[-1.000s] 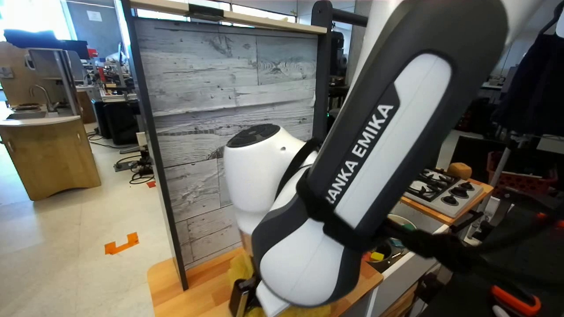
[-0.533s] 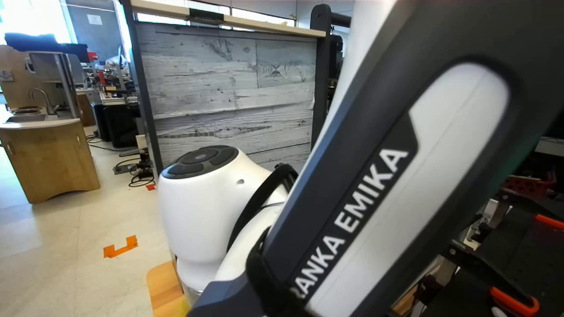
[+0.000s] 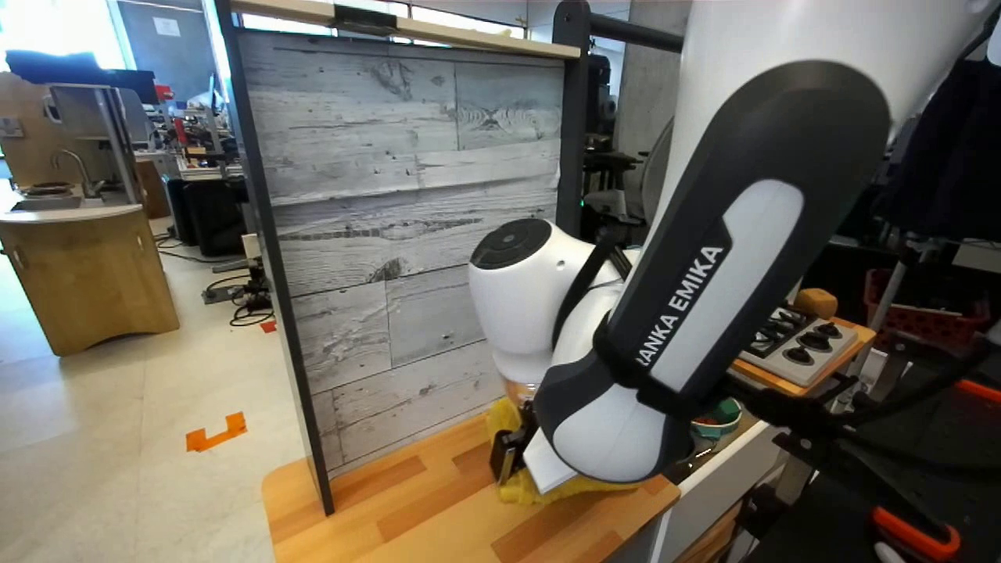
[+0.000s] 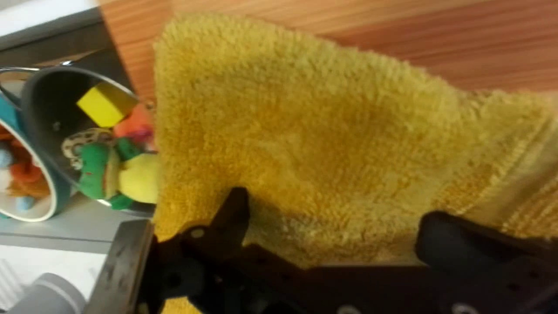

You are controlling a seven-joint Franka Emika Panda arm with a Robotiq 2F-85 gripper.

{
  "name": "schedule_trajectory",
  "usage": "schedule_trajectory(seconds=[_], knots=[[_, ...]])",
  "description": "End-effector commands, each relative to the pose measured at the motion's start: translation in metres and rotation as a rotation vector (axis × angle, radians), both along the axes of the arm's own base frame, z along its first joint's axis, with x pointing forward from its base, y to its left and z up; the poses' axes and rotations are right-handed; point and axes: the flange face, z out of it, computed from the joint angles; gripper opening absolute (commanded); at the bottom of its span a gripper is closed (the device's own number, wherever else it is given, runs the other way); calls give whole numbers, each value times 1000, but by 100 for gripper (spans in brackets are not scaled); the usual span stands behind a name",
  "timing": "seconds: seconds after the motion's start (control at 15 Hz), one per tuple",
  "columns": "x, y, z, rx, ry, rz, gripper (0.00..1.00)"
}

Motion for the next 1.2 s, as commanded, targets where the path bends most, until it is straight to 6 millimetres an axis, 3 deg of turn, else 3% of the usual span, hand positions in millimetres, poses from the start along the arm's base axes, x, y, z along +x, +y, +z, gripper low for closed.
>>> schedule_trajectory(seconds=[0.0,0.07,0.4,0.53,0.67,0.93,1.13], knots=[[-10,10,-22,18,-6,17,100],[-17,46,-18,70,-18,57,100],[-48,175,12,290,-51,221,100],[-56,196,12,319,-23,226,100],[-61,179,5,281,33,200,100],[-68,93,-15,135,108,83,100],[-61,49,-12,61,90,62,100]])
